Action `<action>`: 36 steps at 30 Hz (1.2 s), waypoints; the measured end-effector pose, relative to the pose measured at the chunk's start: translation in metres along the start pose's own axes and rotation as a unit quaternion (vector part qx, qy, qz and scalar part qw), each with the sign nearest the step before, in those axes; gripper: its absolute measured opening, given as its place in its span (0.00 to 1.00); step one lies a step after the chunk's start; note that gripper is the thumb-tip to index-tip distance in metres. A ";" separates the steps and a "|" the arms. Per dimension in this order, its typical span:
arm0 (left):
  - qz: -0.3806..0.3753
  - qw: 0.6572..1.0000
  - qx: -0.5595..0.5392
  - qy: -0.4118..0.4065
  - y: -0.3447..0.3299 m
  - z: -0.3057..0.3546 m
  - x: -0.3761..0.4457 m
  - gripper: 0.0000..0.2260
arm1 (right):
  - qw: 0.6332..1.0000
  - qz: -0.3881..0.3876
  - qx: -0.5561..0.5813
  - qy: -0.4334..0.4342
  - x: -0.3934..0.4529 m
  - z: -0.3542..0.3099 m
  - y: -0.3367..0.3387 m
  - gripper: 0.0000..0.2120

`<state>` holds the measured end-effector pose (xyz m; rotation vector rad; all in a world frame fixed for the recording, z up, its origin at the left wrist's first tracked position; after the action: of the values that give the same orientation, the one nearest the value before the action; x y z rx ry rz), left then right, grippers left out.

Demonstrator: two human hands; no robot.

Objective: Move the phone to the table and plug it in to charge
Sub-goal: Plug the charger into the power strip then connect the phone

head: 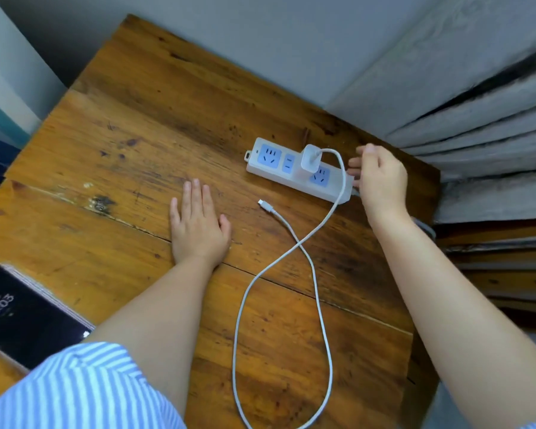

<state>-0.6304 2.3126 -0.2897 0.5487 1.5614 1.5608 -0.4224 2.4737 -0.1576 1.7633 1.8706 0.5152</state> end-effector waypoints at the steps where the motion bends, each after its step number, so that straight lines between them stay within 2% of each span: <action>1: 0.001 1.000 0.003 -0.002 0.000 0.000 0.000 0.28 | 1.000 0.024 -0.009 -0.002 -0.014 0.014 0.007 0.13; 3: 0.003 1.000 0.008 -0.003 -0.001 0.000 0.000 0.27 | 0.998 0.016 -0.063 -0.009 -0.039 0.041 0.005 0.10; 7: 0.006 1.000 0.018 -0.005 -0.001 0.001 0.000 0.27 | 0.984 -0.110 -0.141 0.010 -0.072 0.072 -0.037 0.11; 9: 0.007 1.000 0.019 -0.006 -0.001 0.002 0.000 0.27 | 0.974 -0.147 -0.173 0.018 -0.082 0.079 -0.055 0.12; 15: 0.024 0.999 -0.010 -0.024 0.001 0.005 -0.001 0.26 | 0.969 -0.116 -0.216 0.032 -0.090 0.084 -0.053 0.07; 20: 0.038 0.997 -0.039 -0.058 0.005 0.011 -0.007 0.24 | 0.953 -0.082 -0.290 -0.004 -0.126 0.115 -0.010 0.06; 25: 0.060 0.991 -0.059 -0.108 0.012 0.019 -0.016 0.20 | 0.922 -0.103 -0.374 0.001 -0.165 0.129 0.004 0.08; 31: 0.054 0.978 -0.102 -0.173 0.013 0.023 -0.043 0.17 | 0.942 -0.105 -0.303 0.102 -0.159 0.091 -0.021 0.16; 36: 0.035 0.972 -0.098 -0.211 0.012 0.011 -0.084 0.17 | 0.949 -0.123 -0.286 0.048 -0.158 0.099 -0.042 0.09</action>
<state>-0.5779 2.2539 -0.2560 0.7723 1.0648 1.5090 -0.3928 2.3062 -0.2438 1.1279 1.7348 0.9444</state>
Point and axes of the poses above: each hand's wrist, its own x-axis towards the middle knuckle, its own y-axis out of the back of the hand, z = x × y, the point moved 10 cm from there along x, towards the middle knuckle, and after that the axes turned 10 degrees about x, right-handed, at the moved point
